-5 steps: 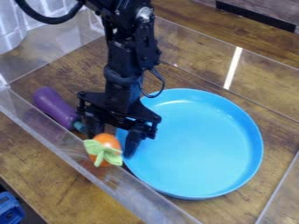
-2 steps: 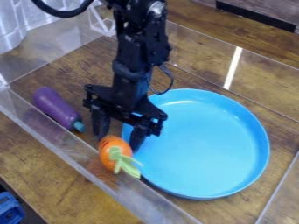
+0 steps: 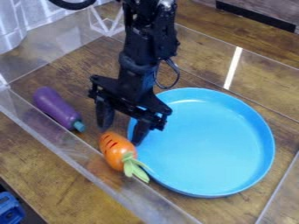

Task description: Move the carrot to the right side

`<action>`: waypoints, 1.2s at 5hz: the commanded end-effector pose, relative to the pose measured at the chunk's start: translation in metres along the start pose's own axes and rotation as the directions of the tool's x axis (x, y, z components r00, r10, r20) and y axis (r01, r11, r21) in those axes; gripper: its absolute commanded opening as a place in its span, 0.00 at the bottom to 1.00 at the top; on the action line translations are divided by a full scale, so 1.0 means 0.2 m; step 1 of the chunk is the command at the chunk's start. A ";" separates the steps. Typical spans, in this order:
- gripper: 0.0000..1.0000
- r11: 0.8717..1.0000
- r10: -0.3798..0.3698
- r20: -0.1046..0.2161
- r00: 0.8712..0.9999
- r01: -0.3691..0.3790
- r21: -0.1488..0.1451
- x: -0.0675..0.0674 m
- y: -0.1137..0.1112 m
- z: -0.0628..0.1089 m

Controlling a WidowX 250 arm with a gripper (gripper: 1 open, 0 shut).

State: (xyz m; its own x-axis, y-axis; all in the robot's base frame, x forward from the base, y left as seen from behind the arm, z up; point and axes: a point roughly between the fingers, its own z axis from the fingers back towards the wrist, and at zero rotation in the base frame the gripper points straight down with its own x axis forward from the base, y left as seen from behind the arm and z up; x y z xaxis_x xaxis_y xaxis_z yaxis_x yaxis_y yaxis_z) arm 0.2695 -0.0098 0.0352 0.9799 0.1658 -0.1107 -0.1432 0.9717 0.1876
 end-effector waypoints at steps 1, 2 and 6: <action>1.00 1.000 -0.012 0.031 0.999 0.011 0.008 0.04 0.00 0.01; 1.00 1.000 -0.018 0.023 1.000 0.018 0.020 0.05 0.00 -0.03; 0.00 0.997 -0.042 -0.006 0.999 0.042 0.068 0.08 0.05 -0.11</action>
State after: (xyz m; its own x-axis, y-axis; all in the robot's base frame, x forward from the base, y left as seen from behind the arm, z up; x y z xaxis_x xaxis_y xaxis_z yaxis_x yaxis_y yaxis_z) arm 0.2836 -0.0024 0.0209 0.9884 0.1153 -0.0991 -0.0897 0.9686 0.2321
